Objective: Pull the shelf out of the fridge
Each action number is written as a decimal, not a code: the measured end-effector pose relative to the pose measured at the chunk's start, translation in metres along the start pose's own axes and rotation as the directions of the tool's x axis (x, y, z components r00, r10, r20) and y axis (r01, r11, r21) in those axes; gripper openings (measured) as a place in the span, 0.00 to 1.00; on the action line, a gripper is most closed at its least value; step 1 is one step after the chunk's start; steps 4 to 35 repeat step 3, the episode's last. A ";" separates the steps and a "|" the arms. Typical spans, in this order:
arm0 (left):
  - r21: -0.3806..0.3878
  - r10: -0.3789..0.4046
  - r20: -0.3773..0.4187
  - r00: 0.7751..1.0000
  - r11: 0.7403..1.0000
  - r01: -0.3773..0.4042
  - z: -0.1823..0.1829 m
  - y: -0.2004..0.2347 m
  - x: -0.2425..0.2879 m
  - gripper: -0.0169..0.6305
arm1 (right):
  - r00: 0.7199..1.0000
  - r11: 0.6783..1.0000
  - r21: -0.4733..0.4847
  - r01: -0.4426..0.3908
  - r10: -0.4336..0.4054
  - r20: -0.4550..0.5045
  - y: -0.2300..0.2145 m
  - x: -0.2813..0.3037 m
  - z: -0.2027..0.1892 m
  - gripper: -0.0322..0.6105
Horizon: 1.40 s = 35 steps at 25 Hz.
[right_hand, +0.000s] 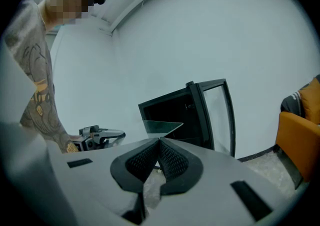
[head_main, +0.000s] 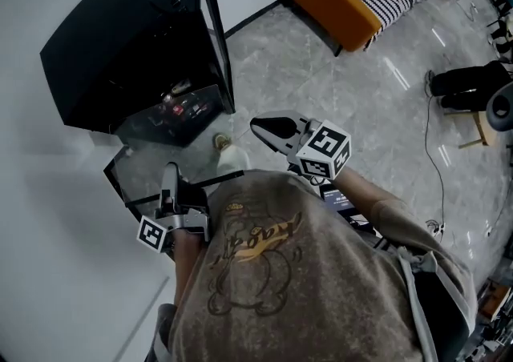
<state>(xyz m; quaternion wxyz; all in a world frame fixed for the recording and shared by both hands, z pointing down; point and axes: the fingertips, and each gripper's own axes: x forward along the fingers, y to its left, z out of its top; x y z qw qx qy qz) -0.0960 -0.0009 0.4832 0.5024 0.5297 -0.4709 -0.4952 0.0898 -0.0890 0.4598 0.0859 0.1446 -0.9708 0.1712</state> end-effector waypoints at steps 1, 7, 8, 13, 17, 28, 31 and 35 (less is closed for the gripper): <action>0.003 -0.004 0.001 1.000 1.000 0.004 0.001 -0.001 0.001 0.05 | 1.000 1.000 -0.003 -0.007 0.007 -0.001 0.000 0.001 0.000 0.09; 0.010 -0.011 0.004 1.000 1.000 0.011 0.003 -0.001 0.004 0.05 | 1.000 1.000 -0.009 -0.022 0.022 -0.002 0.001 0.005 0.002 0.09; 0.010 -0.011 0.004 1.000 1.000 0.011 0.003 -0.001 0.004 0.05 | 1.000 1.000 -0.009 -0.022 0.022 -0.002 0.001 0.005 0.002 0.09; 0.010 -0.011 0.004 1.000 1.000 0.011 0.003 -0.001 0.004 0.05 | 1.000 1.000 -0.009 -0.022 0.022 -0.002 0.001 0.005 0.002 0.09; 0.010 -0.011 0.004 1.000 1.000 0.011 0.003 -0.001 0.004 0.05 | 1.000 1.000 -0.009 -0.022 0.022 -0.002 0.001 0.005 0.002 0.09; 0.010 -0.011 0.004 1.000 1.000 0.011 0.003 -0.001 0.004 0.05 | 1.000 1.000 -0.009 -0.022 0.022 -0.002 0.001 0.005 0.002 0.09; 0.010 -0.011 0.004 1.000 1.000 0.011 0.003 -0.001 0.004 0.05 | 1.000 1.000 -0.009 -0.022 0.022 -0.002 0.001 0.005 0.002 0.09; 0.010 -0.011 0.004 1.000 1.000 0.011 0.003 -0.001 0.004 0.05 | 1.000 1.000 -0.009 -0.022 0.022 -0.002 0.001 0.005 0.002 0.09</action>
